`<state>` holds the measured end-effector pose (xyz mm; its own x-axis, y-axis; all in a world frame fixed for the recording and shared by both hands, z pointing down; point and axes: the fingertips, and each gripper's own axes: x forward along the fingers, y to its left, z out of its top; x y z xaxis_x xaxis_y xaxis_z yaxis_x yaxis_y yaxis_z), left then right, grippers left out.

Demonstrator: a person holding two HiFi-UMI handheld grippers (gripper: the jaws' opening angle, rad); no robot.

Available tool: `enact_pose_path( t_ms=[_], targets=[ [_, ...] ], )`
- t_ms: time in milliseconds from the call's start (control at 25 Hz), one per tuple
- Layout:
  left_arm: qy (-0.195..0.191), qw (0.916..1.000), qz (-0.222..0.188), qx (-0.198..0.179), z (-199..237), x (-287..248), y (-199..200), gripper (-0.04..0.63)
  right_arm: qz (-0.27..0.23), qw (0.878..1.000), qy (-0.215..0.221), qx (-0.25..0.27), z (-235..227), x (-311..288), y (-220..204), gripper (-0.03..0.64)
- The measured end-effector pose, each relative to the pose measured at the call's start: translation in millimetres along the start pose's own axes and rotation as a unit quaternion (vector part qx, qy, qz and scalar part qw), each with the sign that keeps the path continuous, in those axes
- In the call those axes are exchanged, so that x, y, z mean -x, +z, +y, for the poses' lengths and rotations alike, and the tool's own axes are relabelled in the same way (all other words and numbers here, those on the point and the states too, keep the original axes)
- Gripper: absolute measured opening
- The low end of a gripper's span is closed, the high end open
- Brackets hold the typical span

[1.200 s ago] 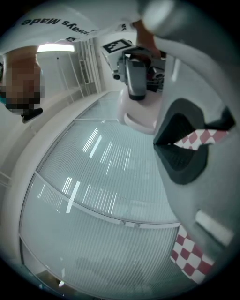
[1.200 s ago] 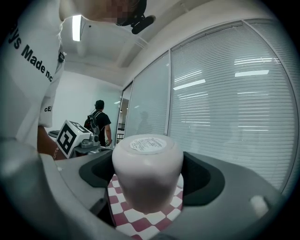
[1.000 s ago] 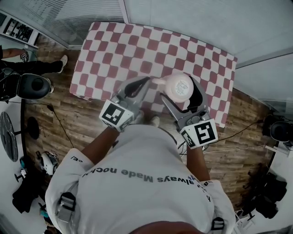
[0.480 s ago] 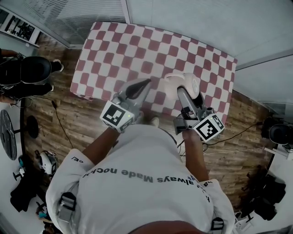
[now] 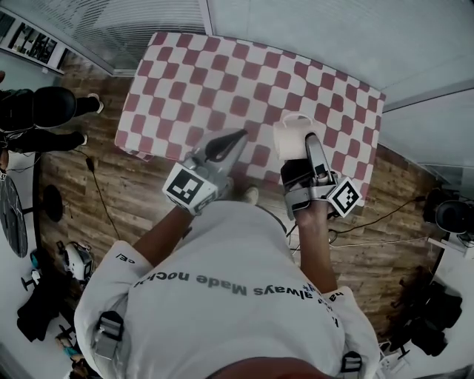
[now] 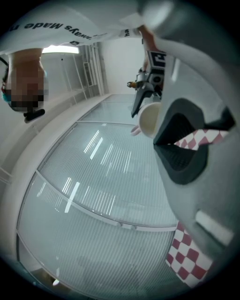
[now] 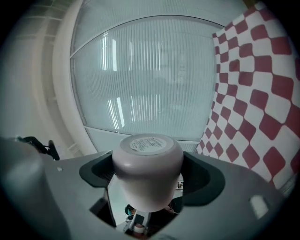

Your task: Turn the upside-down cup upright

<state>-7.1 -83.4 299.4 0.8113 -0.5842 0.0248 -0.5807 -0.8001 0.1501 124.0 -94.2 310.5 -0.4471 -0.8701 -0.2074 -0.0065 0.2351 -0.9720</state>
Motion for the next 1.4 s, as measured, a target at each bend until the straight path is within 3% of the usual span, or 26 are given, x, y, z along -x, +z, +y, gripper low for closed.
enact_pose_path(
  t_ms=[240,520,760,1280,1400],
  targets=[
    [-0.025,0.9997,-0.002,-0.005,-10.4,5.6,-0.9,0.048,-0.003,1.000,-0.004,-0.014,-4.1,2.7,-4.7,0.433],
    [-0.123,0.9925,0.002,-0.002,-49.1,4.2,-2.0,0.169,-0.002,1.000,-0.004,-0.007,-1.5,3.4,-11.3,0.433],
    [-0.160,0.9865,0.023,-0.025,-74.0,-1.1,-10.1,0.216,-0.002,1.000,-0.007,-0.006,-3.0,7.9,-17.8,0.433],
    [-0.183,0.9817,0.044,-0.029,-88.5,-18.7,-17.1,0.156,0.007,1.000,0.001,-0.018,-1.5,1.3,-30.1,0.433],
    [-0.183,0.9815,0.047,-0.029,-89.6,-21.2,-18.9,0.107,0.008,1.000,0.002,-0.020,-1.2,1.4,-31.1,0.433]
  ],
)
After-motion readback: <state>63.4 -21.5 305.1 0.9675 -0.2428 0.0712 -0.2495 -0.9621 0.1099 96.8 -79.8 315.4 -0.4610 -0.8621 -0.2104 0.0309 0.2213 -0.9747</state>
